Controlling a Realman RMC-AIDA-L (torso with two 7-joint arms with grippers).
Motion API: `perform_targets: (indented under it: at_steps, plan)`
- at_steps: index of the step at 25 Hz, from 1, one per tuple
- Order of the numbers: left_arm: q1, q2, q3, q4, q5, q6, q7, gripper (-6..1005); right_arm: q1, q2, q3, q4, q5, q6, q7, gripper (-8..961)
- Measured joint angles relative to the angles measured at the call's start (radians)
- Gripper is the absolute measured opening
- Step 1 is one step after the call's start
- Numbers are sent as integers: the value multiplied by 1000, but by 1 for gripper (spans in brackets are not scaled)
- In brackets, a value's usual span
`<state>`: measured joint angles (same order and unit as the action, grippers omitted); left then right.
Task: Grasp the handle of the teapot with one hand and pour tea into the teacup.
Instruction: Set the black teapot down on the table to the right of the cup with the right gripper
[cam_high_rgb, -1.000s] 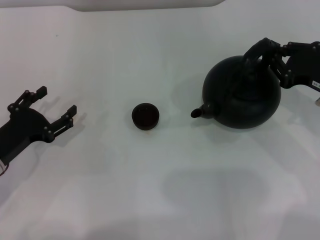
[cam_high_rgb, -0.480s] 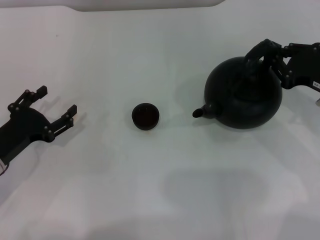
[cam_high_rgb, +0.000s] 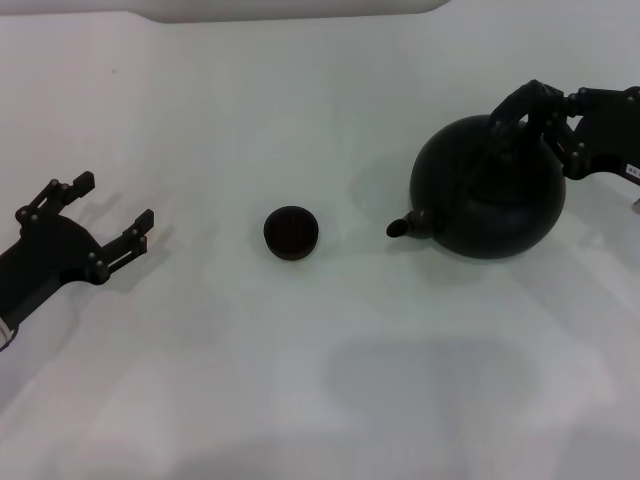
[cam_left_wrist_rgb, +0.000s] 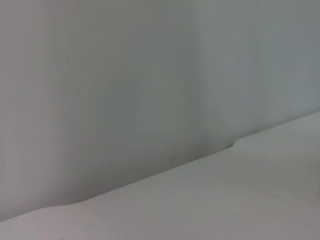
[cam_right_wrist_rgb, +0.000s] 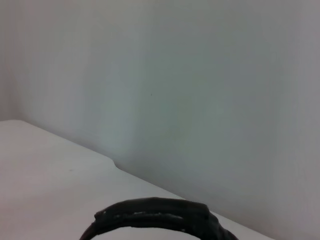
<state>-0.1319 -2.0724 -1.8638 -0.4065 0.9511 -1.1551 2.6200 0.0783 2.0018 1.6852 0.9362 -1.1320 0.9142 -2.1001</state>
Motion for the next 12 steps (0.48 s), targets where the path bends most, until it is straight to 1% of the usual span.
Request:
perform_targets:
  at_steps: [12]
  plan:
    - [0,0,0,0,0,0,0,857,1,2,10,-14,0,12,-9,113]
